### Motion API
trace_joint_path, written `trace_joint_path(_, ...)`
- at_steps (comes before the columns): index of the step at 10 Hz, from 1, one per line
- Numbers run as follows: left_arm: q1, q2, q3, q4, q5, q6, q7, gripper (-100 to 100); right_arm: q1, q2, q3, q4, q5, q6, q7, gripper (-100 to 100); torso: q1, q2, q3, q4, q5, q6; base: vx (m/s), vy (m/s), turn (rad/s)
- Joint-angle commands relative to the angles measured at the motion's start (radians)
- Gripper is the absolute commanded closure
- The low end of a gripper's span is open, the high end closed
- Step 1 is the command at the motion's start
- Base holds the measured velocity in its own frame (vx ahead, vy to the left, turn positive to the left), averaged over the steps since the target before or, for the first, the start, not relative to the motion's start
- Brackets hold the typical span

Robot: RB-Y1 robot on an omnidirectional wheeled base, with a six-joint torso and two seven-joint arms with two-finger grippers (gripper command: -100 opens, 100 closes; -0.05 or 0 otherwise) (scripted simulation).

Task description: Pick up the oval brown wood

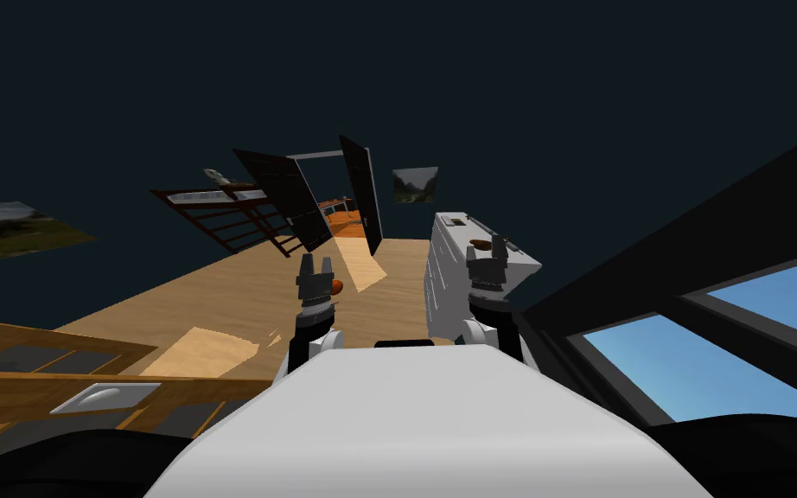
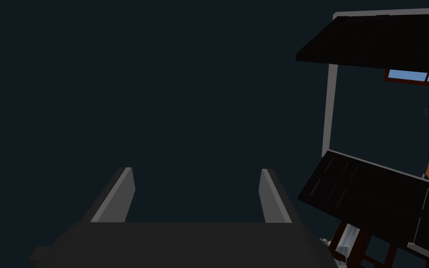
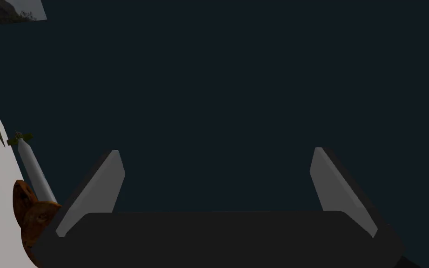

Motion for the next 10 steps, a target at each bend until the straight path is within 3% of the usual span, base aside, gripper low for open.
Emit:
trace_joint_path(1,0.000,0.000,0.000,0.000,0.000,0.000,0.000,0,0.017,-0.050,-0.018,0.000,0.005,-0.001,0.002,-100,0.000,0.000,0.000,0.000,0.000,0.000,-0.004,0.014,-0.015)
trace_joint_path(4,0.000,0.000,0.000,0.000,0.000,0.000,0.000,0,0.056,-0.122,-0.058,-0.001,0.017,-0.004,0.008,-100,0.001,0.001,0.001,0.000,0.000,0.000,-0.013,0.029,-0.020)
trace_joint_path(7,0.000,0.000,0.000,0.000,0.000,0.000,0.000,0,0.139,-0.188,-0.140,-0.004,0.046,-0.015,0.022,-100,0.004,0.003,0.002,0.001,0.001,0.000,-0.035,0.063,-0.053)
trace_joint_path(8,0.000,0.000,0.000,0.000,0.000,0.000,0.000,0,0.151,-0.188,-0.153,-0.004,0.046,-0.015,0.022,-100,0.005,0.003,0.002,0.001,0.001,0.000,-0.034,0.060,-0.027)
trace_joint_path(10,0.000,0.000,0.000,0.000,0.000,0.000,0.000,0,0.215,-0.214,-0.228,-0.007,0.072,-0.025,0.034,-100,0.003,0.003,0.002,0.001,0.001,0.000,-0.041,0.053,-0.060)
